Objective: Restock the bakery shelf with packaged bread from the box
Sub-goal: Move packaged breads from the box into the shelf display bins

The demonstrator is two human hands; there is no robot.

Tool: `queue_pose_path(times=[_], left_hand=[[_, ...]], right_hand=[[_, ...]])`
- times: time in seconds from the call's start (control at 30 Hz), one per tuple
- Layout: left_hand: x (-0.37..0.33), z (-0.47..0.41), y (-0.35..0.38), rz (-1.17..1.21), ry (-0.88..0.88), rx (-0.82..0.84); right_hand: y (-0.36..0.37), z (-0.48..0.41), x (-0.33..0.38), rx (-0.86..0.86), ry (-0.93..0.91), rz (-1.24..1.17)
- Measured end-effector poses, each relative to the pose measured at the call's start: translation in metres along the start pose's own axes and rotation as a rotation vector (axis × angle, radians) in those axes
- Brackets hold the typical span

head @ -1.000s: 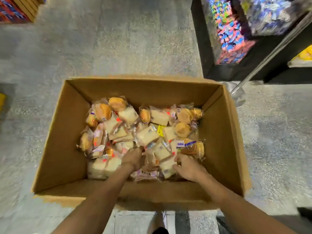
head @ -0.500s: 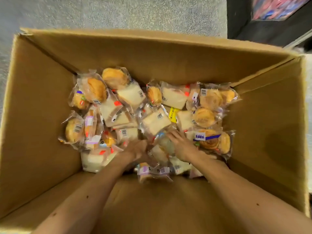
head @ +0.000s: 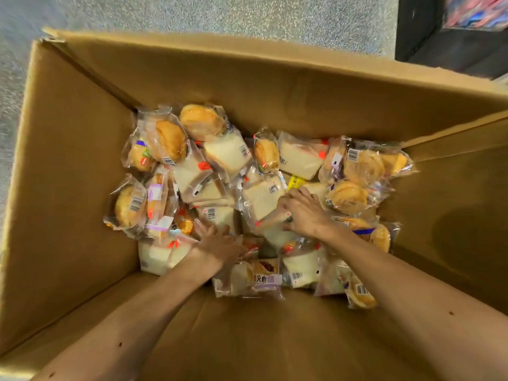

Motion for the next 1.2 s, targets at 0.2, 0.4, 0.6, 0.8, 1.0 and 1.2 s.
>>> queue_pose_path(times=[0.2, 0.4, 0.6, 0.8, 1.0, 1.2], left_hand=[[0.021, 0.016, 0.015, -0.074, -0.036, -0.101], [0.032, 0.027, 0.029, -0.078, -0.054, -0.229], [0.037, 0.043, 0.024, 0.083, -0.026, -0.373], [0.038, 0.087, 0.003, 0.118, 0.094, -0.765], [0.024, 0.138, -0.041, 0.265, 0.2, -0.99], [-0.023, 0.216, -0.114, 0.433, 0.357, -1.191]], right_hand=[[0.0, -0.032, -0.013, -0.089, 0.206, -0.574], [0.017, -0.038, -0.013, -0.205, 0.383, -0.856], [0.02, -0.017, -0.02, -0.13, 0.523, -1.126], [0.023, 0.016, -0.014, -0.088, 0.528, -1.307], [0.006, 0.073, -0.031, -0.101, 0.482, -1.406], [-0.064, 0.187, -0.001, -0.097, 0.491, -1.522]])
Point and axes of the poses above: each hand's wrist, its own z-axis away from the middle knuckle, its own y-axis out of the palm, x = y × z, the point moved 5 cm from there along -z, towards the middle knuckle, and after that the axes turned 9 degrees about -z, right-handed, at the moved point
